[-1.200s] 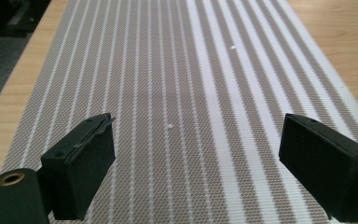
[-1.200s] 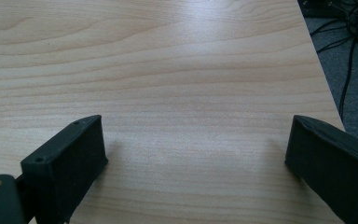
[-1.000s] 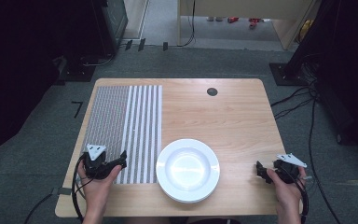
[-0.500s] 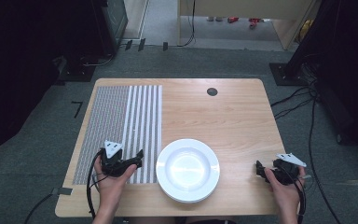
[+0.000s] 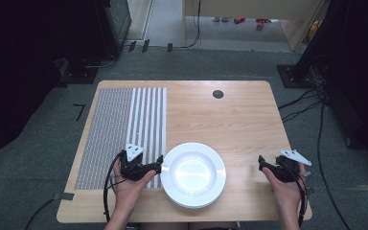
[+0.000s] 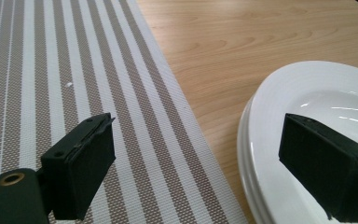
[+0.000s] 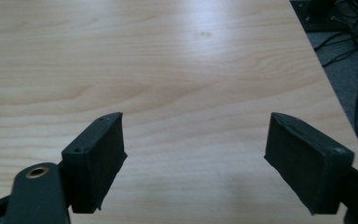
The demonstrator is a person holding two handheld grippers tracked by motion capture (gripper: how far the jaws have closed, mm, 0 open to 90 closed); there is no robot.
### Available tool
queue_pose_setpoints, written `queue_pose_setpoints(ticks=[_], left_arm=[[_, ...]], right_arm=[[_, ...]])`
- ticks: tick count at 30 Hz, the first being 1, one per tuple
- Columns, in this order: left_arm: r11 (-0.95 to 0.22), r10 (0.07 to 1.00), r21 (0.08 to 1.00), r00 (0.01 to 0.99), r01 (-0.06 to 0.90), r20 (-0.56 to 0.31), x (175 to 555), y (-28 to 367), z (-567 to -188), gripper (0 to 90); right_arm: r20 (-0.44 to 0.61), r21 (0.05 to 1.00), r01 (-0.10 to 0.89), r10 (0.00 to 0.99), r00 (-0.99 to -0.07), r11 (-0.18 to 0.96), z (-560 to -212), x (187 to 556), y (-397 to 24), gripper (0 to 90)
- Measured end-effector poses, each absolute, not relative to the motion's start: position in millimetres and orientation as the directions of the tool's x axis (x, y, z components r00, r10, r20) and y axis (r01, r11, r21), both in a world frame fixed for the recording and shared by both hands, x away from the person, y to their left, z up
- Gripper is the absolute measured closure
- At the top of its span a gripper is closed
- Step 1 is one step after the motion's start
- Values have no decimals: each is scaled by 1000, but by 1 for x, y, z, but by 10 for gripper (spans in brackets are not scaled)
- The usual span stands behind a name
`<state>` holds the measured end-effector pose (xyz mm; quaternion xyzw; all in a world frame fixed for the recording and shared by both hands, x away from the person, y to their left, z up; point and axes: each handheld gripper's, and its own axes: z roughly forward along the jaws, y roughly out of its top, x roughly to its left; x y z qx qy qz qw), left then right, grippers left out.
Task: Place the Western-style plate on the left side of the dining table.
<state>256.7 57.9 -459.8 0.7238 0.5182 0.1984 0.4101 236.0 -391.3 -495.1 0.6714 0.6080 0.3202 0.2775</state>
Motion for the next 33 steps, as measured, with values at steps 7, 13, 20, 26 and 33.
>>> queue_pose_setpoints(ticks=[7, 13, 20, 26, 33], left_arm=[[-121, 905, 796, 395, 593, -157, 256, 54, -461, 130], [-123, 882, 796, 433, 592, -185, 250, 42, -462, 140], [-125, 863, 781, 456, 611, -219, 245, 33, -467, 309], [-123, 843, 771, 476, 625, -252, 245, 35, -472, 489], [-124, 835, 760, 480, 638, -268, 244, 35, -476, 589]], right_arm=[[176, 795, 580, 983, 60, -178, -484, 239, -375, 276], [233, 824, 538, 972, -35, -178, -473, 231, -349, 379], [287, 826, 551, 929, -235, -116, -467, 224, -328, 611], [324, 812, 572, 904, -278, -115, -472, 223, -314, 665], [397, 777, 614, 865, -307, -139, -481, 222, -305, 760]])
